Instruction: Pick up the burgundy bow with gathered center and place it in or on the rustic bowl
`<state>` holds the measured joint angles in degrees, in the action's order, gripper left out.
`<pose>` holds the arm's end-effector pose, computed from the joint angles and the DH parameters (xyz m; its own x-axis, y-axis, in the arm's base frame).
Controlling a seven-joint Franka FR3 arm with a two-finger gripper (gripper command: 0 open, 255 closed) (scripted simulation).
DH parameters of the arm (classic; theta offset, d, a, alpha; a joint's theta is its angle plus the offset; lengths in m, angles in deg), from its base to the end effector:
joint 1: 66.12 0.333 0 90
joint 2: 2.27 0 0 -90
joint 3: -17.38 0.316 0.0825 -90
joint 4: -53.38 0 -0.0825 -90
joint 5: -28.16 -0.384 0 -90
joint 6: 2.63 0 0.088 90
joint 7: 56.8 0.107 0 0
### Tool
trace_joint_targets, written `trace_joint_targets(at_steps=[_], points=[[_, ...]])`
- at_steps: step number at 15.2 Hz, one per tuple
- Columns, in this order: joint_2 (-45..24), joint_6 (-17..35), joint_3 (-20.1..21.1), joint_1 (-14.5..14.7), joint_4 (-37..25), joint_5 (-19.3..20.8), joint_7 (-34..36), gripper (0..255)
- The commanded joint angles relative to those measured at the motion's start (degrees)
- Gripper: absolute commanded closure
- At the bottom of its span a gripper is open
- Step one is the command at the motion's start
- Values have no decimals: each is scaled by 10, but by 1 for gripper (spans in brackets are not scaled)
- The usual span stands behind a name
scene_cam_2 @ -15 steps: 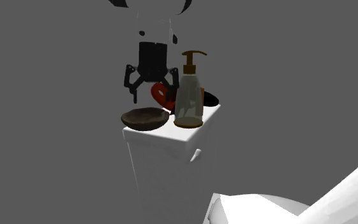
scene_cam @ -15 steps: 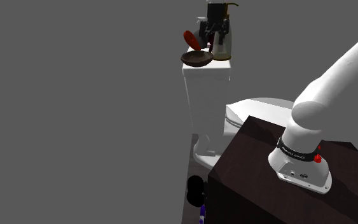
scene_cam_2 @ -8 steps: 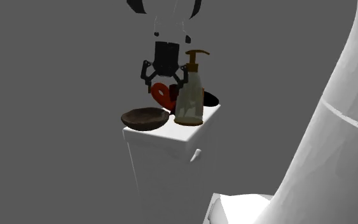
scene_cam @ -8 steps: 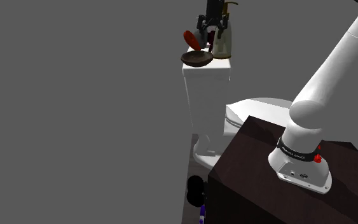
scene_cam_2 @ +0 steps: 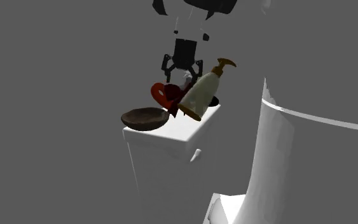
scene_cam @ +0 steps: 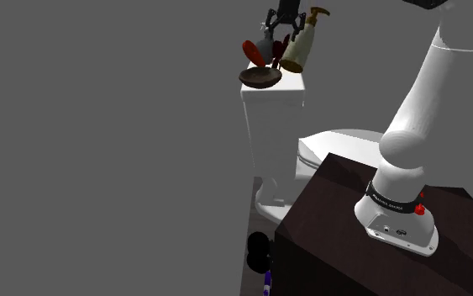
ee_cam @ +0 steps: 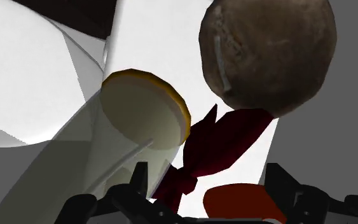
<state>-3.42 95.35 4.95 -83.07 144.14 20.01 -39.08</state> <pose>0.5074 -0.2690 0.6210 0.6672 -0.7426 0.0581 -0.7276 -0.6664 -0.1628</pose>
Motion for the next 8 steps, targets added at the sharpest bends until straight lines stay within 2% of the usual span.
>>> trace_joint_targets(at_steps=[1,8], points=[[-34,-9,-14,-14,-25,-10,10,0],[-31,46,-9,-11,31,-10,9,0]])
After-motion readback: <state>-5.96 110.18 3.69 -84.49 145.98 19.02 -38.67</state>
